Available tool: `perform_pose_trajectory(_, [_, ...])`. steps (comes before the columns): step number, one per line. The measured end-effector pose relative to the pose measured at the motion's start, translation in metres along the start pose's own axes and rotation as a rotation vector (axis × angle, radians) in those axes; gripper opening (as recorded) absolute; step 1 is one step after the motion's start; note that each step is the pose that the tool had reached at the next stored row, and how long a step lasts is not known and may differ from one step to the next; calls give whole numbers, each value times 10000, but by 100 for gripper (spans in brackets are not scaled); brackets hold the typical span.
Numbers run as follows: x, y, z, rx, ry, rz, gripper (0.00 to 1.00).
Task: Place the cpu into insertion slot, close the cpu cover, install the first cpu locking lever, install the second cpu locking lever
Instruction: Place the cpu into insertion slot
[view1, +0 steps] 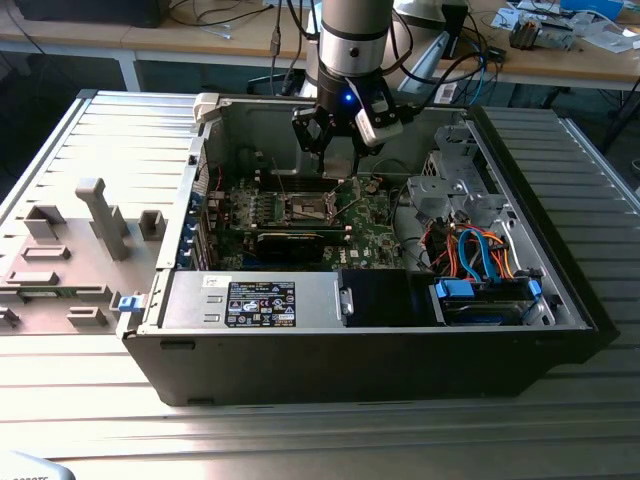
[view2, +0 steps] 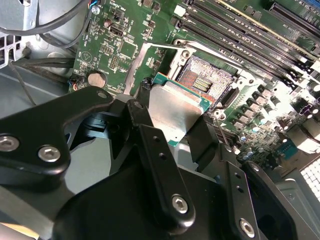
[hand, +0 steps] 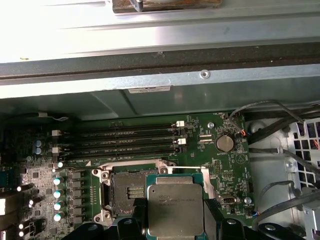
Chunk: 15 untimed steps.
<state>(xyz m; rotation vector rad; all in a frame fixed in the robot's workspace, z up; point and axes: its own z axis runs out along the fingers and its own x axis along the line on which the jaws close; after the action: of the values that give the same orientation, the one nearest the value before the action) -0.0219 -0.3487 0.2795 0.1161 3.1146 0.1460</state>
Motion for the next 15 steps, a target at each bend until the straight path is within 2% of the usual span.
perform_pose_trajectory(15, [0, -1, 4, 5, -11, 121, 54])
